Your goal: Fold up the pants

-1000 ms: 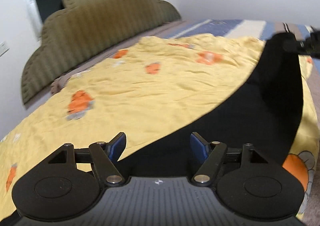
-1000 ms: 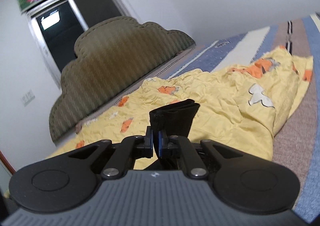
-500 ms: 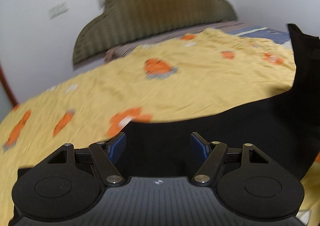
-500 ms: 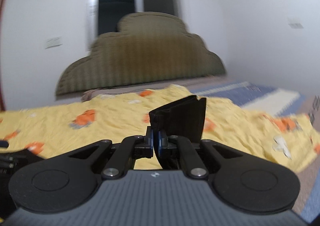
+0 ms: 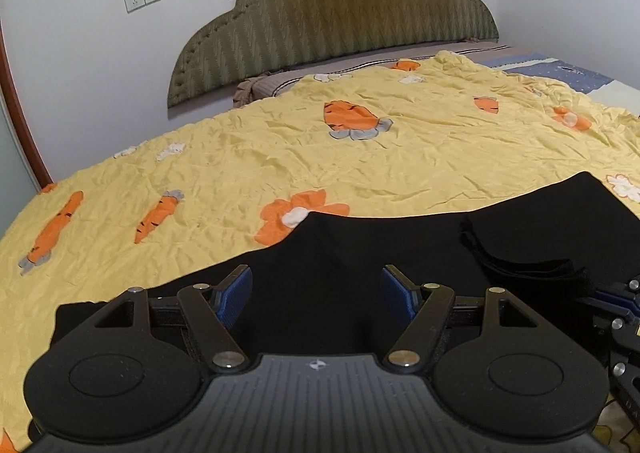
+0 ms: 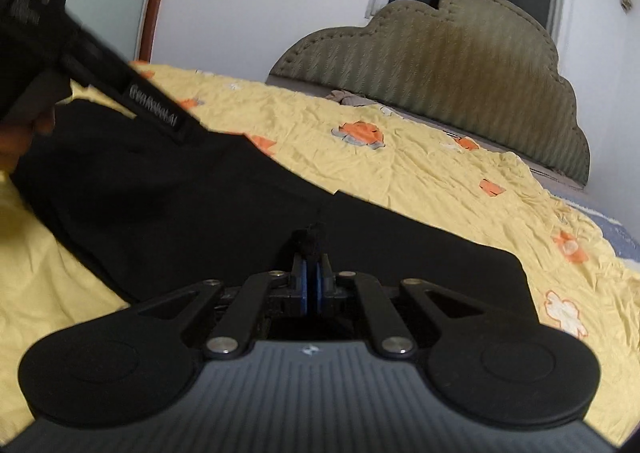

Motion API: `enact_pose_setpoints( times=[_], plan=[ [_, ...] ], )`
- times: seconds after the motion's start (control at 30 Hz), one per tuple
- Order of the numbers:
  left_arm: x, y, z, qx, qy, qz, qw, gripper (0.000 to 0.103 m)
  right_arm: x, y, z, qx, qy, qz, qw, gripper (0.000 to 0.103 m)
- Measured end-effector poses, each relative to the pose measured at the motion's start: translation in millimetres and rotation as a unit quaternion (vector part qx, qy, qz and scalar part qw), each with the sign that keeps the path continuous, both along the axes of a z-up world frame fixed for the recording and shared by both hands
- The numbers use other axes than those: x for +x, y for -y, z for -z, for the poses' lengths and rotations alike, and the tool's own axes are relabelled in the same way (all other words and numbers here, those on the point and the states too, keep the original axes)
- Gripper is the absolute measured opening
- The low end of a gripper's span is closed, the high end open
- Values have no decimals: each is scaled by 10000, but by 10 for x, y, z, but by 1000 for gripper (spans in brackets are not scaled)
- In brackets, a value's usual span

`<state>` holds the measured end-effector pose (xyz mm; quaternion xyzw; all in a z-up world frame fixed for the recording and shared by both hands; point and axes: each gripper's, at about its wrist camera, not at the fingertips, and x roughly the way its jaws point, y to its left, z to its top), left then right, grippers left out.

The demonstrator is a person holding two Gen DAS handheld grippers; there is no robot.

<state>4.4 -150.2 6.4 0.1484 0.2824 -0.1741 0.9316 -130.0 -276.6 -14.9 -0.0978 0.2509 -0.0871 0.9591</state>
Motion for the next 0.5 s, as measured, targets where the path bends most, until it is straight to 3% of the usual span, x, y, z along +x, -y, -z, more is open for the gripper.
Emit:
enact_pose_setpoints(
  times=[0.1, 0.2, 0.33, 0.43, 0.5],
  plan=[
    [-2, 32, 30, 29, -40, 44, 10000, 70, -30, -36, -69, -14, 62, -126, 9999, 6],
    [3, 41, 56, 43, -127, 103, 9999, 70, 30, -43, 33, -18, -176, -261, 9995, 7],
    [28, 28, 45, -1, -171, 112, 9998, 71, -42, -101, 76, 61, -410, -408, 9983, 17],
    [113, 76, -7, -294, -437, 273, 9982, 71, -242, -38, -124, 383, -173, -639, 9971, 15],
    [177, 176, -39, -577, -743, 510, 9943, 71, -325, 73, -258, 546, 80, -420, 9976, 15]
  ],
)
